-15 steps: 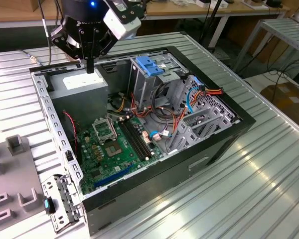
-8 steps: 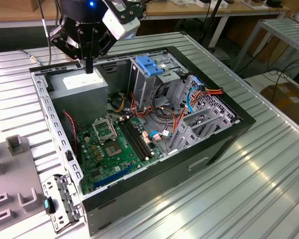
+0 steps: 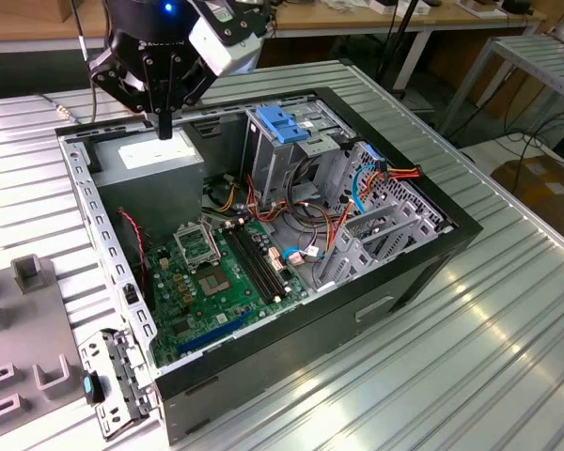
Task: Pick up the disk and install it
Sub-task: 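Reach for the disk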
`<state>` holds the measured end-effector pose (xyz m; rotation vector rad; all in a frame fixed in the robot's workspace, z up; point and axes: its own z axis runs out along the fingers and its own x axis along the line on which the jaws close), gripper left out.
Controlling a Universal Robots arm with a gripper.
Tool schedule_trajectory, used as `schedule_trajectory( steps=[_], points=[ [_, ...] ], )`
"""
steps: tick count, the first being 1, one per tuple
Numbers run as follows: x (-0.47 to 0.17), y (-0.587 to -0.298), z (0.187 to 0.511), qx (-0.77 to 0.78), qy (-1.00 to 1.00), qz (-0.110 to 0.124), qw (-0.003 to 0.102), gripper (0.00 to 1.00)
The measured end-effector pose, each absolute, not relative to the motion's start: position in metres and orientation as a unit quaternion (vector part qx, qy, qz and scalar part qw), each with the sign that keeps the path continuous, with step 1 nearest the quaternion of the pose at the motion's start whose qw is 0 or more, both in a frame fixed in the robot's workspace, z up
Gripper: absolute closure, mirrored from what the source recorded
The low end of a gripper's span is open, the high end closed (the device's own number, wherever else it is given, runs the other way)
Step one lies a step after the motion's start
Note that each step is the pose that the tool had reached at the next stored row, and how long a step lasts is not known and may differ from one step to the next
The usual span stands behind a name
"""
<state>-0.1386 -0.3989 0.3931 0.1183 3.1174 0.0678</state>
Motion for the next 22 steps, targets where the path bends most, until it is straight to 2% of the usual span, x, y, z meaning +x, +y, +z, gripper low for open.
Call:
schedule_trajectory(
  steps=[22],
  points=[
    [-0.1482,-0.3989,0.3929,0.038,0.999,0.022,0.009,0.89]
  ],
)
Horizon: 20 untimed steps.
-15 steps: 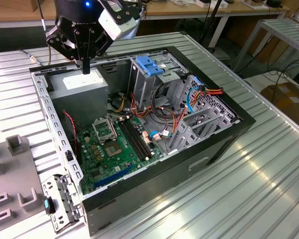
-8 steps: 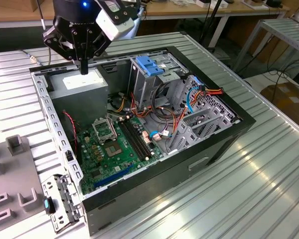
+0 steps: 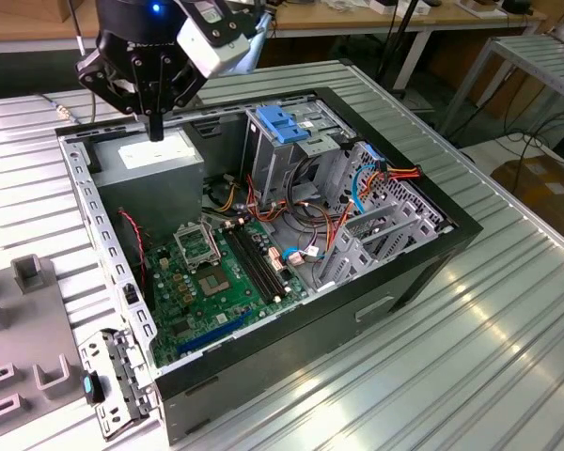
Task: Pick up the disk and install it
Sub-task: 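Reach for the disk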
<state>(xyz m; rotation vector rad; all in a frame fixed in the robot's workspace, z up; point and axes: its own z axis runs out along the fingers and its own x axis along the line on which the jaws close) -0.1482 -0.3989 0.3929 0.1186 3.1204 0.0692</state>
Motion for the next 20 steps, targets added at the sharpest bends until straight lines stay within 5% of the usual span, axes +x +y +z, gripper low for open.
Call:
schedule_trajectory(
  steps=[20],
  points=[
    [-0.1556,-0.3989,0.3927,0.038,0.999,0.022,0.007,0.89]
  ],
)
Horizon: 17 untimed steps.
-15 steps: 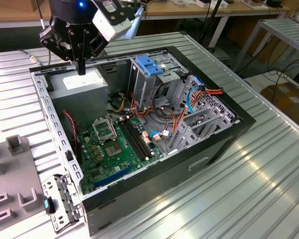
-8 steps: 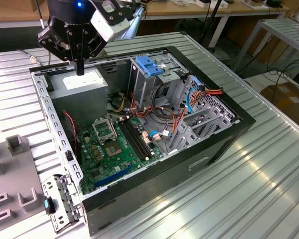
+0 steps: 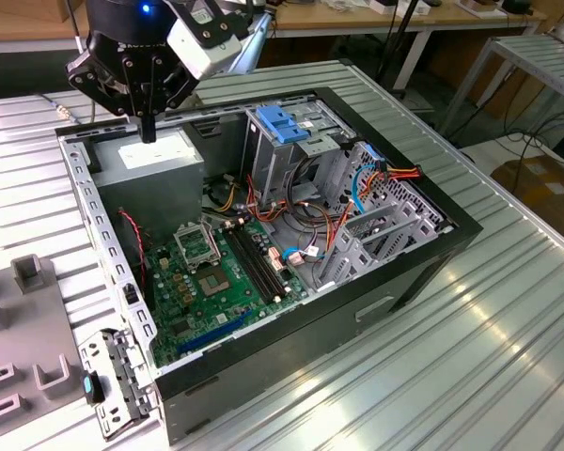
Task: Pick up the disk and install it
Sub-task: 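Reach for the disk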
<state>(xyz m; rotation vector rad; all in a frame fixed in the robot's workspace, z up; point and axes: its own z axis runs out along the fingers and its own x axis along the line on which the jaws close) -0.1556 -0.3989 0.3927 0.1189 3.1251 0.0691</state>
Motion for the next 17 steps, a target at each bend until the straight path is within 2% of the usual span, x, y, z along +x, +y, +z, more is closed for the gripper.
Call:
schedule_trajectory(
  steps=[17],
  points=[
    [-0.1608,-0.3989,0.3924,0.038,0.999,0.022,0.004,0.89]
  ],
)
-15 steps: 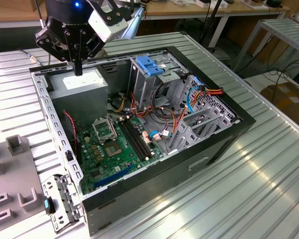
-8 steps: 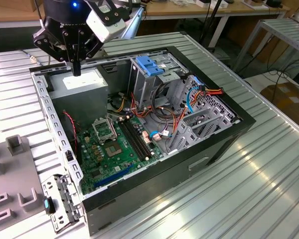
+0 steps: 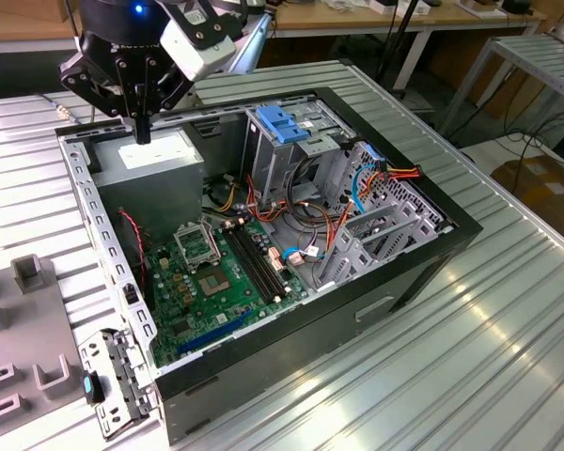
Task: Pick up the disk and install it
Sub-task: 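Reach for the disk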
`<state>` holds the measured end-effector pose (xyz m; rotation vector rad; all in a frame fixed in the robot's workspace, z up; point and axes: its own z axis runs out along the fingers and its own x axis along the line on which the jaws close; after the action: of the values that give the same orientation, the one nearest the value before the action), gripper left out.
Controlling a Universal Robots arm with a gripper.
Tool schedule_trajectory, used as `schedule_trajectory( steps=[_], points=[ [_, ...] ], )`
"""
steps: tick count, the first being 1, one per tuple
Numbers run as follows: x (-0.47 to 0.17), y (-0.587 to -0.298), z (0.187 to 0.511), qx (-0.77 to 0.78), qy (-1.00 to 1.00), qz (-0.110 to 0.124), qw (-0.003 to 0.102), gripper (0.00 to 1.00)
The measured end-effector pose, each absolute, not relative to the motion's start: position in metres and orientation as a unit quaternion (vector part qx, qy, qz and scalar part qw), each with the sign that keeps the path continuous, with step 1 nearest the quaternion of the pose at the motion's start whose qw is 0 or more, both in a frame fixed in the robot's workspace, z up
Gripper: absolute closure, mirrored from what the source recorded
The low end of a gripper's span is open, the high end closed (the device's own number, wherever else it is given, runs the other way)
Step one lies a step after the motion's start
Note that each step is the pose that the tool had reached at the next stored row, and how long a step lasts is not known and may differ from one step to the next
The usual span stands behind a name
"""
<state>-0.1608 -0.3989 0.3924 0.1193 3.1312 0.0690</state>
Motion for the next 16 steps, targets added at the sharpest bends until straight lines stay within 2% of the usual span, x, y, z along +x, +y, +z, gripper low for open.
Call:
schedule_trajectory(
  steps=[16],
  points=[
    [-0.165,-0.3989,0.3922,0.038,0.999,0.022,0.001,0.89]
  ],
)
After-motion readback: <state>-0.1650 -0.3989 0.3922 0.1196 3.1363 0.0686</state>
